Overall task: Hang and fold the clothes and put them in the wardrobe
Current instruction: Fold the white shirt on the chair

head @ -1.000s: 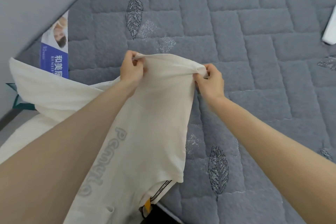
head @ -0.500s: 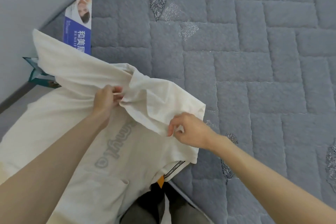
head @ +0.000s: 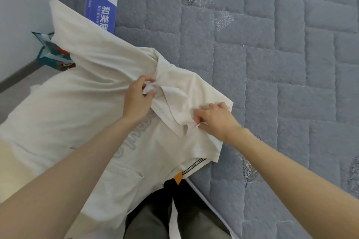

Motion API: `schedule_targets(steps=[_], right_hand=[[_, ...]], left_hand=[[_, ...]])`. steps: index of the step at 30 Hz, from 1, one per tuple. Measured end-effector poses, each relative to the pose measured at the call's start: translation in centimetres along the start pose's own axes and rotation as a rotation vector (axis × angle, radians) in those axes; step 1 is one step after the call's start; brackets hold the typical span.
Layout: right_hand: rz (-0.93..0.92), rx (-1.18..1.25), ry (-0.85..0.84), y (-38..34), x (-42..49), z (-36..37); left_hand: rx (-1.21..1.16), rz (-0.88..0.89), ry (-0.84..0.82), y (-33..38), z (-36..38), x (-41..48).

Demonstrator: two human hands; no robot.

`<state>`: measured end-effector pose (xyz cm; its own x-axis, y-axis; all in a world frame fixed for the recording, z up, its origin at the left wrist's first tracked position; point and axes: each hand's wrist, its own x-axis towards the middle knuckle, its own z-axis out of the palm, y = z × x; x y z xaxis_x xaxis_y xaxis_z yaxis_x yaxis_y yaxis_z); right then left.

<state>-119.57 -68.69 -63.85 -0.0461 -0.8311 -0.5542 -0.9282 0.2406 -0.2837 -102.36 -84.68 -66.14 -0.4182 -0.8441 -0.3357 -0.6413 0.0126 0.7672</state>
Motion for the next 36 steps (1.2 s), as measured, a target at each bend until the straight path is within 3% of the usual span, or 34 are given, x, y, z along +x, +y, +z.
schedule_targets(steps=[4, 8, 12, 14, 18, 21, 23, 27, 31, 33, 36], right_hand=[[-0.073, 0.049, -0.069, -0.1, -1.2, -0.3], [-0.122, -0.109, -0.174, -0.9, -1.6, 1.3], [-0.068, 0.012, 0.059, -1.4, -1.6, 1.9], [-0.101, 0.028, -0.005, -1.7, -1.4, 1.9], [-0.19, -0.109, -0.099, -2.7, -0.3, 2.2], [-0.23, -0.036, -0.174, -2.8, 0.6, 1.8], [-0.241, -0.006, -0.254, -2.6, 0.6, 1.2], [-0.255, -0.073, -0.312, -2.1, -0.1, 1.2], [-0.234, -0.062, -0.274, -1.8, -0.3, 1.9], [-0.164, 0.097, -0.132, -1.7, -0.9, 1.9], [0.0, 0.236, 0.274, -1.3, -2.2, 2.5]], left_hand=[[-0.2, -0.154, 0.085, -1.2, -1.3, -1.1], [-0.044, -0.194, 0.119, -2.1, -0.7, -2.7], [0.038, -0.235, 0.199, -0.6, 0.7, -4.4], [0.087, -0.344, 0.193, 0.1, 1.7, -4.9], [-0.155, -0.739, 0.195, 0.2, 2.5, -3.6], [-0.531, -0.823, 0.355, 0.1, 2.7, -2.5], [-0.501, -0.757, 0.411, 0.1, 2.5, -2.5], [-0.196, -0.53, 0.434, -2.3, 1.3, -4.0], [-0.203, -0.421, 0.44, -4.0, 0.4, -6.0], [-0.215, -0.369, 0.447, -4.0, -0.3, -7.1], [-0.202, -0.356, 0.544, -4.5, -1.4, -10.3]])
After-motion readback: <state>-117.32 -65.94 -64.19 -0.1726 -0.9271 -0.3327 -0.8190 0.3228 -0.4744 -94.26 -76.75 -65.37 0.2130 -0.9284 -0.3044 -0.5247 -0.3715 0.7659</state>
